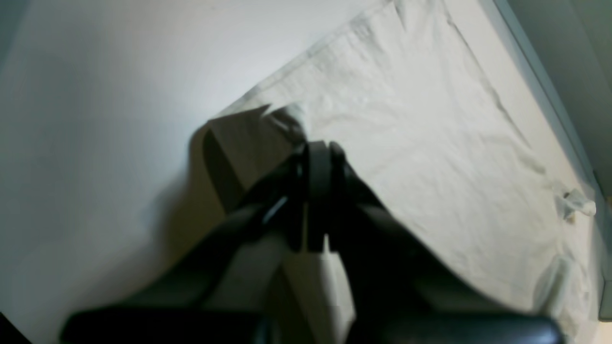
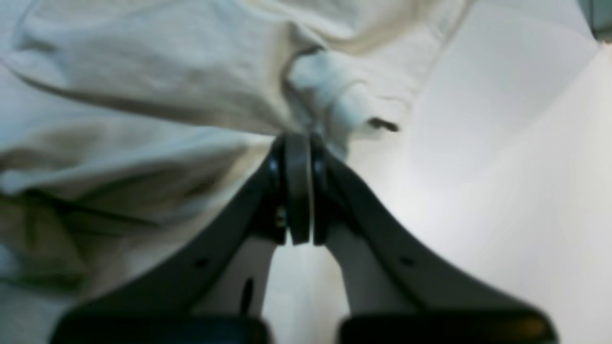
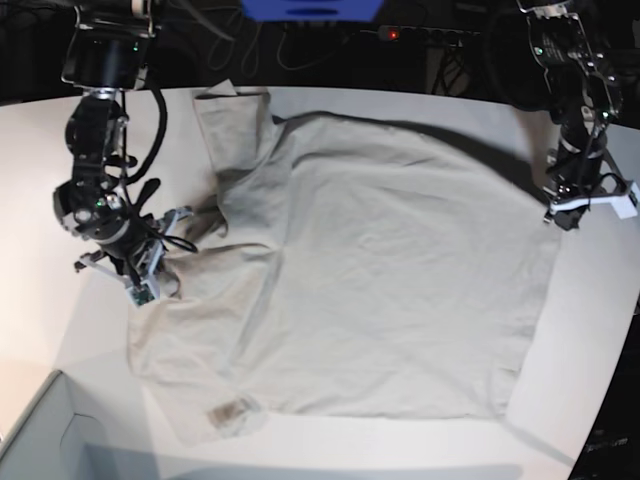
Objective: Layout the t-shirt on the table in an organized manner, then fold the t-shirt properly
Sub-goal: 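Grasp the sleeve with the right gripper and drag it outward to smooth, then regrasp the shirt shoulder with the right gripper and pull it taut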
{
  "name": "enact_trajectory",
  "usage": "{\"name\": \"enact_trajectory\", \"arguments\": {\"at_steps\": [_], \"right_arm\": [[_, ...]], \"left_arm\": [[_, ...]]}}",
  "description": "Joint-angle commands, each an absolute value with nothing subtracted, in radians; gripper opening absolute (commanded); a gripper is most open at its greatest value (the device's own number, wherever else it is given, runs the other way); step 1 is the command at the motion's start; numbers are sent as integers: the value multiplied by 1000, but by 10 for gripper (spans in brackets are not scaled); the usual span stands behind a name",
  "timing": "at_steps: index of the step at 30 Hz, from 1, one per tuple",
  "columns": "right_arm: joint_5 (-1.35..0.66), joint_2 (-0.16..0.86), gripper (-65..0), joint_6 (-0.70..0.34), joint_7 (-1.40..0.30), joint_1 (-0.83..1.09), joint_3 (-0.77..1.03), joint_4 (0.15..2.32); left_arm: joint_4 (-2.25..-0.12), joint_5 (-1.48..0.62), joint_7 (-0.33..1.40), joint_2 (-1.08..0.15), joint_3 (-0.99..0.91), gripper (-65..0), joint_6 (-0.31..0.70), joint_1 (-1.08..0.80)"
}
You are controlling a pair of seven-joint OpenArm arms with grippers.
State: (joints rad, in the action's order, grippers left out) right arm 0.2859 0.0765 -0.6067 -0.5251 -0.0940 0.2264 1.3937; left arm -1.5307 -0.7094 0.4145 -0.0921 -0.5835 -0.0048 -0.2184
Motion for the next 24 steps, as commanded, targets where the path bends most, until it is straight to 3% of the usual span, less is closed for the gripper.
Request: {"name": "enact_trajectory", "arguments": {"at_steps": [1, 7, 12, 24], "right_arm": [[282, 74, -650, -607, -507, -111, 219, 1383], [282, 79, -650, -607, -467, -193, 222, 1152], [282, 145, -650, -607, -404, -231, 222, 978], [280, 300, -650, -602, -395, -259, 254, 970]], "left_arm": [[-1546, -714, 390, -104, -587, -649, 4, -211], [-1546, -722, 389, -134, -588, -649, 4, -202], [-1546, -722, 389, -142, -588, -649, 4, -203], [-1560, -725, 394, -111, -585, -649, 4, -209]]}}
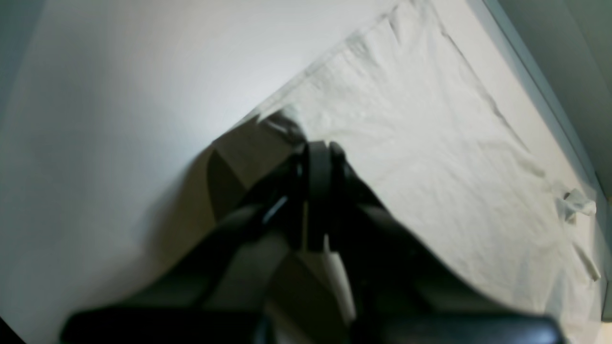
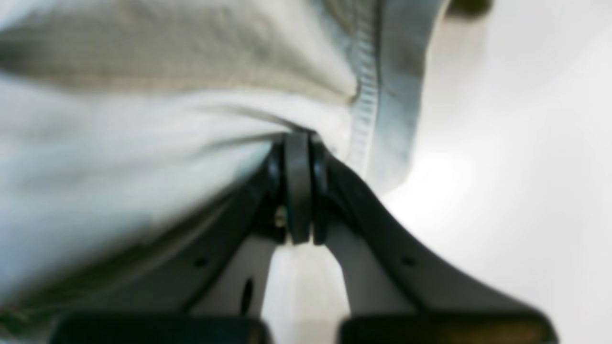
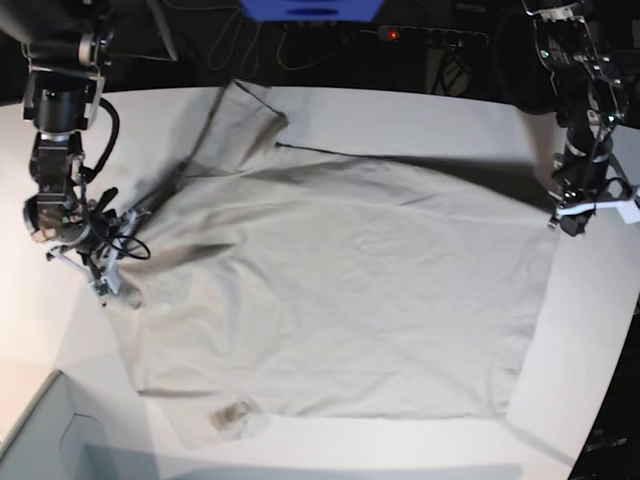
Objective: Layout the t-shirt on the table in an organized manner, then fold the t-shirt properly
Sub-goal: 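Regrasp the shirt shoulder with the right gripper and pull it taut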
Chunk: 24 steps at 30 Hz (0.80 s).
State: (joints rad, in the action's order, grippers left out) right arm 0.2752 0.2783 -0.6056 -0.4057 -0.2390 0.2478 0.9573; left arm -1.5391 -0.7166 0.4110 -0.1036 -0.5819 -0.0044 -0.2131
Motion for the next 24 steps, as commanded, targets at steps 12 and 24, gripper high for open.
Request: {"name": "enact_trajectory", "arguments": {"at_steps": [12, 24], "right_arm": [[282, 331, -650, -602, -412, -309, 374, 1041], [282, 82, -614, -698, -777, 1, 337, 1658]], "left_arm": [[-1561, -725, 395, -104, -582, -649, 5, -208], [-1643, -725, 395, -128, -582, -649, 5, -147]]}}
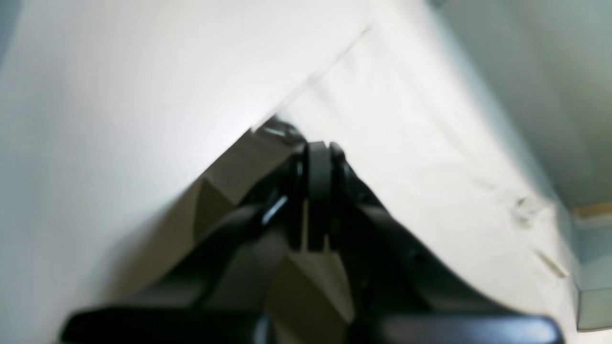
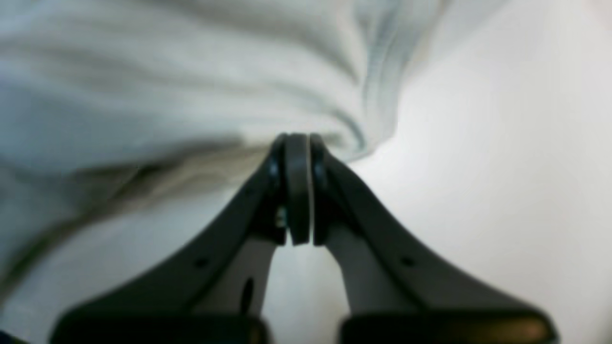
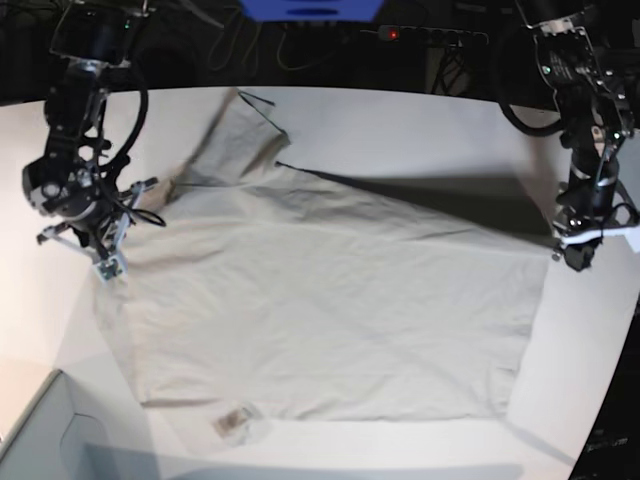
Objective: Layout the t-shirt on the table in an organized manner, then fold the t-shirt properly
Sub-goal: 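Regrasp the shirt shoulder with the right gripper and pull it taut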
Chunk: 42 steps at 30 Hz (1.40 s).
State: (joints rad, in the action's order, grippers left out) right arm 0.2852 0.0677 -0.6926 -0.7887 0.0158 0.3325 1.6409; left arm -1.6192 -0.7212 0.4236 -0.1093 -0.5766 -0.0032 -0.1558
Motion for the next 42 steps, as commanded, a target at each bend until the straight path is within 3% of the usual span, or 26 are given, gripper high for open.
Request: {"name": "enact_trajectory", "arguments": {"at_steps": [1, 8, 15, 24, 42], "right_arm": [[282, 47, -593, -698, -796, 31, 337, 1692], [282, -119, -426, -698, -802, 200, 341, 1771], [278, -157, -318, -698, -796, 334, 298, 1778], [156, -157, -302, -698, -802, 369, 189, 1776], [151, -157, -302, -698, -799, 334, 120, 1647]], "left_arm": [[-1652, -725, 395, -133, -582, -649, 5, -134], [-1655, -725, 397, -151, -558, -649, 5, -93], [-1652, -725, 397, -145, -556, -649, 5, -99], [-1604, -725, 397, -145, -556, -649, 5, -104], [-1606, -725, 395, -145, -558, -649, 5, -148]]}}
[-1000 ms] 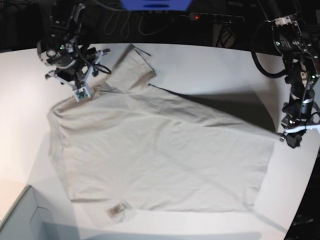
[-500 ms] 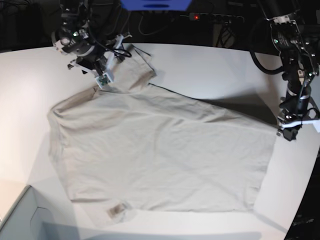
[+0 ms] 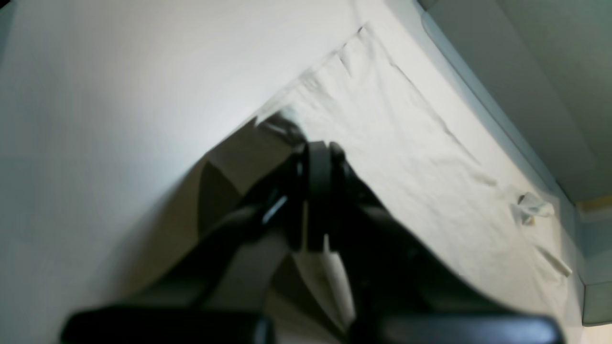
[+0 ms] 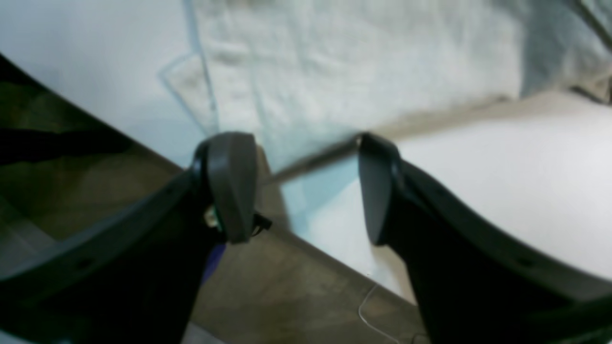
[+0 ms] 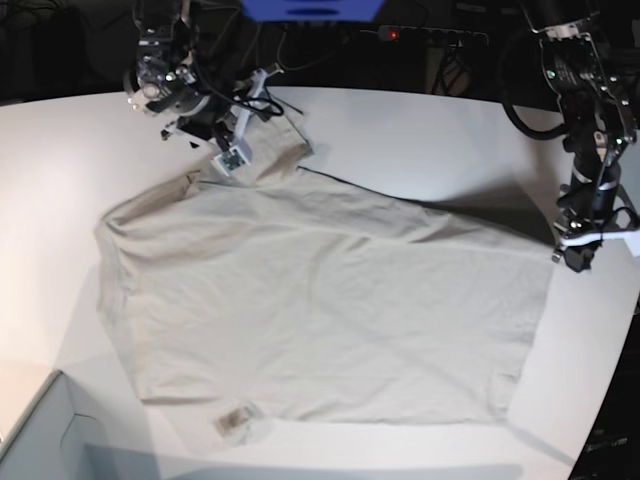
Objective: Layout the t-shirt on the table in an organized manner, then fold the t-shirt properly
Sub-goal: 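Regrasp the shirt shoulder with the right gripper and pull it taut, then hold the shirt edge with both grippers and pull it straight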
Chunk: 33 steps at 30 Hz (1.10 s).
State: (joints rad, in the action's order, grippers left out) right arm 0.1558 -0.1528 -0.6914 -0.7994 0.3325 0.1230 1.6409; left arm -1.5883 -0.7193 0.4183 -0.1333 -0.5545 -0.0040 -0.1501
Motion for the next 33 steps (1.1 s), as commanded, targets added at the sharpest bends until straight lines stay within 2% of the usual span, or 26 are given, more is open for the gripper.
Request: {"name": "enact_trajectory", "arguments": {"at_steps": [1, 4, 6, 7, 10, 13, 24, 33], "right_arm": [[151, -157, -302, -698, -799, 331, 119, 1639], [150, -157, -329, -698, -799, 305, 117, 1595], [150, -157, -390, -698, -799, 282, 117, 1543], [150, -157, -442, -698, -797, 269, 120, 1518], [150, -157, -650, -698, -797, 262, 124, 1497], [150, -157, -650, -698, -797, 278, 125, 1554], [151, -157, -650, -698, -802, 394, 251, 1974], [151, -104, -650, -698, -785, 475, 272, 2020]], "left_arm": [[-1606, -725, 395, -145, -558, -649, 5, -151], [-1606, -725, 395, -145, -558, -649, 5, -151], [-1606, -725, 395, -143, -558, -649, 5, -151], [-1606, -725, 395, -143, -558, -649, 5, -151], [-1607, -725, 395, -143, -558, -649, 5, -151], [-1609, -725, 395, -143, -558, -649, 5, -151], [-1629, -727, 395, -116, -567, -649, 5, -179], [-1721, -727, 390, -74, -564, -649, 5, -288]]}}
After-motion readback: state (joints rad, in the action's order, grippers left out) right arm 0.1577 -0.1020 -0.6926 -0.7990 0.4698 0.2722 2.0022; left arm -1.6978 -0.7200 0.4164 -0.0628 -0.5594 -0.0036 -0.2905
